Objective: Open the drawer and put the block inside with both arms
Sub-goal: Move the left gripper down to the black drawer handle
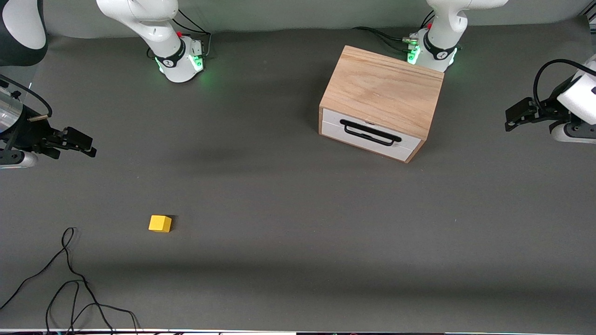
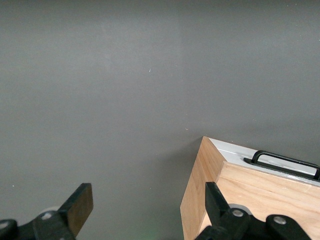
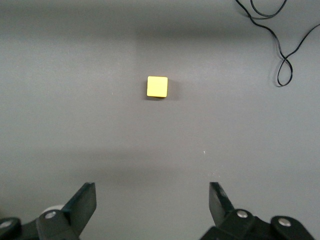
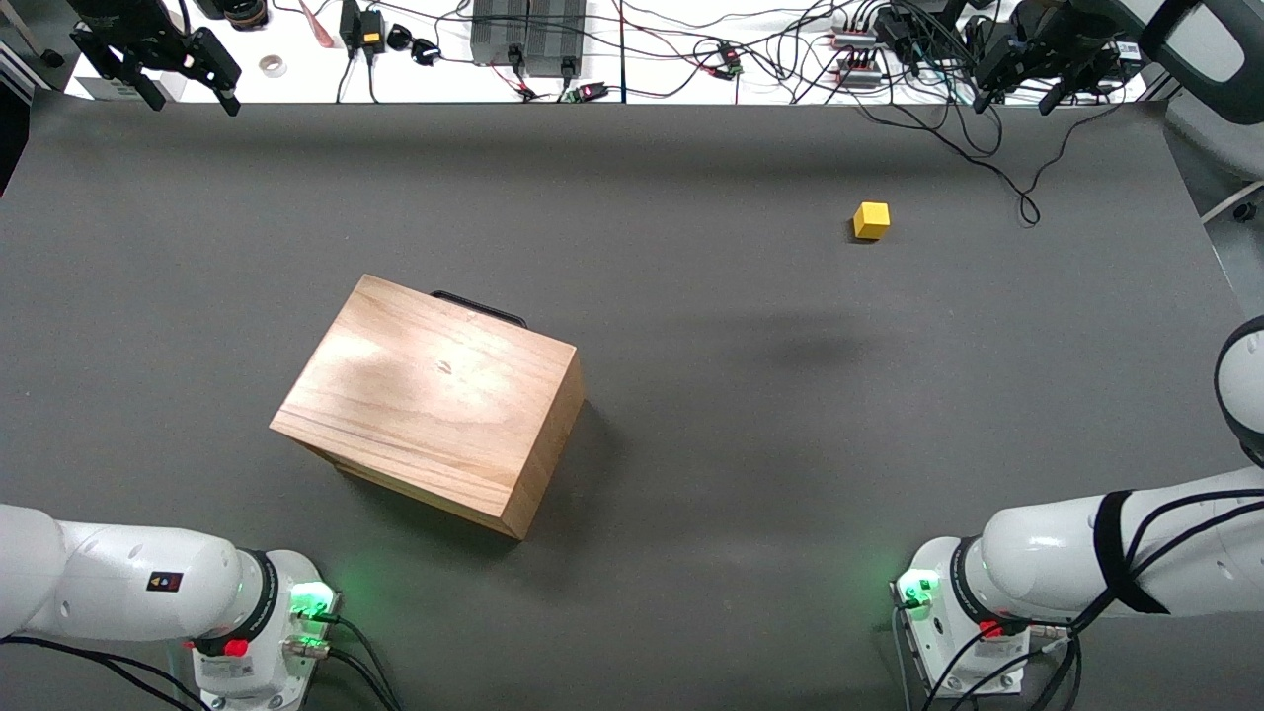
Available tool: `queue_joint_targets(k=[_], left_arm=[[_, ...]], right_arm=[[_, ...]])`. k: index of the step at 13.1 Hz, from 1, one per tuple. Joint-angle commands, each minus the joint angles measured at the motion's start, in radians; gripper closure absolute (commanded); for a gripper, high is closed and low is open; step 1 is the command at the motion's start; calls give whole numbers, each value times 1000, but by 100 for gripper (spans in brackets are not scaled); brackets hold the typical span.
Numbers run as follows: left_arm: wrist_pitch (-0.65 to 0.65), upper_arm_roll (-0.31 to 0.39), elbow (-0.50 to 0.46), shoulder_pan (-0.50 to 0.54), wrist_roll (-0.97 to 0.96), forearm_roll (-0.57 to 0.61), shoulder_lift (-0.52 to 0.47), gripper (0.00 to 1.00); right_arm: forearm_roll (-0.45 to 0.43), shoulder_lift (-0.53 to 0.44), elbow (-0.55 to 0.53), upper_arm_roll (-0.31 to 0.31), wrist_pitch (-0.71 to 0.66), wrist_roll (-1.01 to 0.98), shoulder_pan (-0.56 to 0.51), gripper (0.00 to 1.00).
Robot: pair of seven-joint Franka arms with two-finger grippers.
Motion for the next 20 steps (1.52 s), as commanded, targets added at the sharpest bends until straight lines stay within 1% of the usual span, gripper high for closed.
queue_joint_targets(k=[1, 9, 11, 15, 17, 20], left_arm=[[-9, 0, 8, -4, -4, 12, 3, 0], [-10, 0, 8, -7, -13, 9, 3, 0], [-12, -18, 10, -13, -125, 2, 3, 0], [-12, -130, 15, -18, -410, 2, 12, 0], [-12, -191, 22, -19, -588, -4, 24, 0], [-12, -331, 47, -21, -951, -2, 67, 0]], right_arm=[[-19, 1, 16, -3, -23, -3, 10, 0], [-22, 4, 16, -3, -28, -8, 9, 0], [-24, 5, 16, -3, -27, -8, 10, 0], [-24, 7, 16, -3, -20, -10, 10, 0], [-24, 8, 16, -3, -17, -8, 10, 0], [-24, 19, 19, -3, -13, -10, 8, 0]])
